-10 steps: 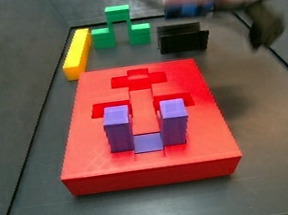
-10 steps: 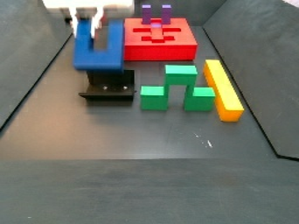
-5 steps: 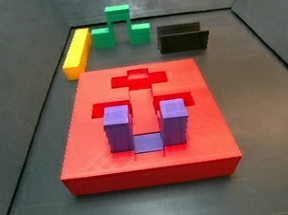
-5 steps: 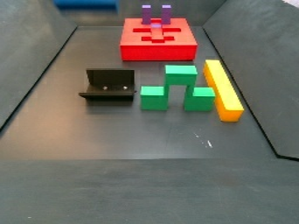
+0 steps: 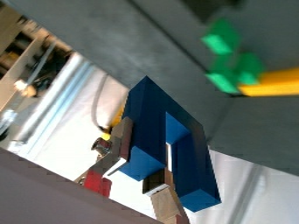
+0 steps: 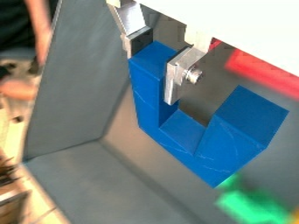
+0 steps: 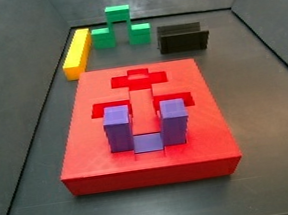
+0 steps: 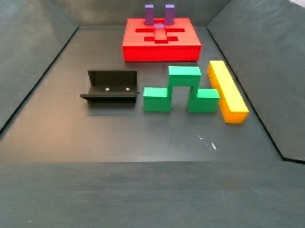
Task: Pick up the blue object. Move up. Place the blue object on the fixture. Regrasp the blue object. Move to above the board. Insert the blue object.
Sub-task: Move to above the board.
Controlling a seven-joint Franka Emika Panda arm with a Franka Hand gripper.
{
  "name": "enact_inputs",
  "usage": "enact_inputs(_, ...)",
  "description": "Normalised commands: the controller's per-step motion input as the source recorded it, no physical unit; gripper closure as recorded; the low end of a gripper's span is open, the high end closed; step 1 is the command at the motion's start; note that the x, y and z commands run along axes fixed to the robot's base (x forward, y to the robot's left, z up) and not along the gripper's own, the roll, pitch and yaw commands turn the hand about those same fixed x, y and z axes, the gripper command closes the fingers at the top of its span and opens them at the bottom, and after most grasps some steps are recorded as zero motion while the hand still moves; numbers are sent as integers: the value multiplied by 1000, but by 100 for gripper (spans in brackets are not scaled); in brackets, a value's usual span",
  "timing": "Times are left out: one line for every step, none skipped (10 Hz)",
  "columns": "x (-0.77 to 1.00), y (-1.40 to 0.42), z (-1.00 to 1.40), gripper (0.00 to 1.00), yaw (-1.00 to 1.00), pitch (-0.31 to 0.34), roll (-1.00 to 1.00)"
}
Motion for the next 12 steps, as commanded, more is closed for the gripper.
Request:
enact_inputs(-1400,-1337,278,100,66,88,-1000)
enact_inputs(-1400,-1338,278,100,72,85,-1000)
enact_inputs(-1400,-1325,268,100,80,78,-1000)
enact_inputs(-560,-481,95,100,86,64,-1000)
enact_inputs(-234,-152,22,100,90,59,-1000)
enact_inputs(-78,-44,19,100,86,52,-1000)
enact_inputs(-100,-44,22,100,83,29,-1000)
enact_inputs(-103,-17,4,100,84,10,-1000)
enact_inputs(-82,32,9,100,72,-27,-1000)
enact_inputs(-74,33,6,100,59,-39,-864)
enact_inputs(-62,33,-4,100,28,-48,-558)
enact_inputs(-50,19,3,100,17,-44,-366)
